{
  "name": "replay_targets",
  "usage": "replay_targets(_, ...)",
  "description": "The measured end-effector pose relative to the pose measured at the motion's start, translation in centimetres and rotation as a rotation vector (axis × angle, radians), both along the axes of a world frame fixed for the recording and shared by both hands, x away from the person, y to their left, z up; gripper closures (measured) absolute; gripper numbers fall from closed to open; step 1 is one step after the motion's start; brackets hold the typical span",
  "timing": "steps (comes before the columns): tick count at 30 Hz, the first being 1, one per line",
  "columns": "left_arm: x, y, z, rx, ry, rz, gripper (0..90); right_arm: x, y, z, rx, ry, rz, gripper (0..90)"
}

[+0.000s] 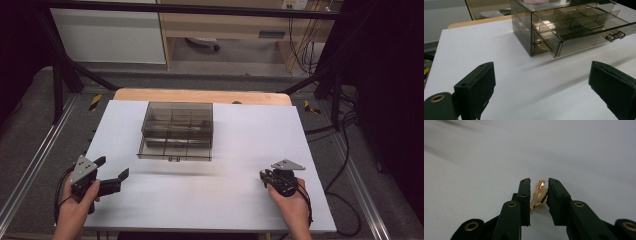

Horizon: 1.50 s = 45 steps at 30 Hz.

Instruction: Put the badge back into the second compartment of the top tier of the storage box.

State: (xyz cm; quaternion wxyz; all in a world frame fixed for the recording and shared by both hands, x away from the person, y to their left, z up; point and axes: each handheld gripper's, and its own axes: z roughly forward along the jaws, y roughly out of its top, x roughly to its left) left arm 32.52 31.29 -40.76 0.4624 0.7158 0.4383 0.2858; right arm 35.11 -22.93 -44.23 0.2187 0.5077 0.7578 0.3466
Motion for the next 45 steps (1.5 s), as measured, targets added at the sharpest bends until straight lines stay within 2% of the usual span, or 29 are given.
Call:
replay_targets(10, 0.2, 0.1, -0.1, 0.001, 0.004, 0.003, 7.2, 0.7, 0.8, -0.5, -0.018, 0.019, 0.022, 75.8)
replay_targets(17, 0.2, 0.1, -0.1, 0.002, 0.007, 0.009, 7.2, 0.7, 1.3, -0.6, -0.033, 0.012, 0.041, 76.5)
replay_targets(25, 0.1, 0.0, -0.1, 0.004, 0.006, -0.004, 7.3, 0.6, 2.1, -0.5, -0.080, 0.010, 0.062, 77.1)
replay_targets(45, 0.1, 0.1, -0.2, 0.007, 0.009, 0.000, 7.3, 0.6, 3.2, -0.6, -0.112, 0.001, 0.093, 76.7)
